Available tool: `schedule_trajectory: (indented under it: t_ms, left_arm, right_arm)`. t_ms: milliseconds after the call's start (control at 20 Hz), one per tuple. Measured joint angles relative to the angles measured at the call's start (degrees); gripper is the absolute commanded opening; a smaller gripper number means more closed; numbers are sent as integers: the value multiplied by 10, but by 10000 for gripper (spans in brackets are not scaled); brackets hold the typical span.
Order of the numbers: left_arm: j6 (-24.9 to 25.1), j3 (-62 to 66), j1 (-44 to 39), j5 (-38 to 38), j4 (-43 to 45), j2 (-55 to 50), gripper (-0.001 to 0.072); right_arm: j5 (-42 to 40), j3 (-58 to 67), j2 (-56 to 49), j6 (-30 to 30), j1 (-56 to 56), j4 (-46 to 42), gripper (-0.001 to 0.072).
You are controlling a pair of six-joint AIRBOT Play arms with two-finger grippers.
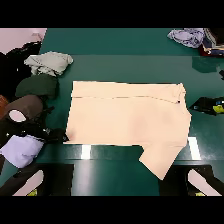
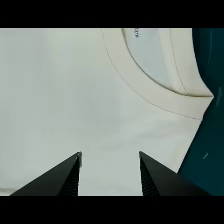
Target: Fold the shirts.
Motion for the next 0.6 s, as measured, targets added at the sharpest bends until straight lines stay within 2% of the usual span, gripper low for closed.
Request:
schedule_trajectory:
  t_ms: [100,300,400,600]
  left_arm:
    - [6,-12,0,18,-8,2,38]
    - [12,-19,0,45,-26,3,23]
    - [13,-18,0,54,-33,3,22]
    - [16,-7,0,60,-37,3,22]
  right_arm:
    - [8,-1,1,-1,-2,1,426]
    - [27,-33,2,-2,-34,0,433]
    - [40,-69,2,-2,-60,-10,509]
    - [65,-159,2,-1,-106,-43,508]
